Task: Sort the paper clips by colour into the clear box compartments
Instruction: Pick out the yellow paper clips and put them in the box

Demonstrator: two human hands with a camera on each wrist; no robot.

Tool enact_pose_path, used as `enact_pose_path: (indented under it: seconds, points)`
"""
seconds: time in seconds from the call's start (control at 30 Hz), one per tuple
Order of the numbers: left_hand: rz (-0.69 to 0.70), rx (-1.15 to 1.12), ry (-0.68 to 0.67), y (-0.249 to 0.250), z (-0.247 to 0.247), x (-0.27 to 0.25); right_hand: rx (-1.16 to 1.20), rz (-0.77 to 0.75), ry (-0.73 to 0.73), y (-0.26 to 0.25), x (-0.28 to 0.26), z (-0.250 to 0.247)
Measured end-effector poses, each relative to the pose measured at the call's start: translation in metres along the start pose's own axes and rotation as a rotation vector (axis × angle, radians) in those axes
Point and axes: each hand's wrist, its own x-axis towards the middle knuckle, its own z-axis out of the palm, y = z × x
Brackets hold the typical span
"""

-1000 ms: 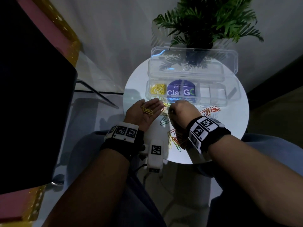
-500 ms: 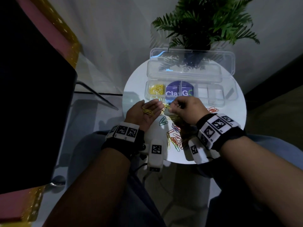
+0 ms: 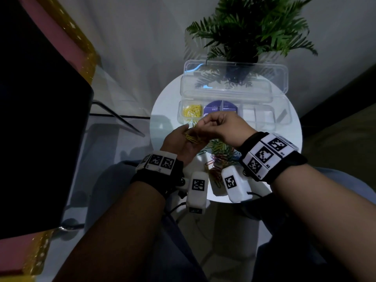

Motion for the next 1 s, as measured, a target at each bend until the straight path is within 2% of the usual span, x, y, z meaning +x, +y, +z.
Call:
enact_pose_path:
  seconds: [0.1,0.2,0.27,0.37,0.47,0.53,0.63,0.73,0.83,1.0]
  points:
    - [-0.01,0.01,-0.062,-0.001,0.002,0.0,-0.289,-0.051,0.061,-0.009,0.0,0.007]
    - [-0.026,-0.015,-0.103,-0.001,0.001,0.002,-0.492,-0.12,0.047,-0.015,-0.001,0.009]
    - [-0.018,-0.069,-0.133,0.001,-0.001,0.003,-0.452,-0.144,0.086,-0.016,-0.002,0.006]
    - [-0.003,-0.056,-0.131,0.003,-0.001,0.0,-0.271,-0.136,0.263,-0.01,-0.003,-0.006]
    - [0.014,-0.046,-0.095,0.006,-0.004,-0.001,-0.33,-0.104,0.357,0.005,-0.008,-0.02]
    - [0.022,-0.033,-0.086,0.008,-0.01,0.001,-0.487,-0.052,0.313,0.019,-0.012,-0.025]
    - [0.034,-0.019,-0.079,0.012,-0.018,0.002,-0.708,0.026,0.159,0.036,-0.012,-0.02]
    - [0.033,-0.034,-0.108,0.014,-0.023,0.003,-0.761,0.09,0.086,0.045,-0.007,-0.013]
    - [0.025,-0.032,-0.108,0.014,-0.024,0.004,-0.783,0.111,0.1,0.047,-0.003,-0.013]
    - [0.034,-0.001,-0.102,0.014,-0.021,0.005,-0.866,0.096,0.22,0.048,-0.004,-0.031]
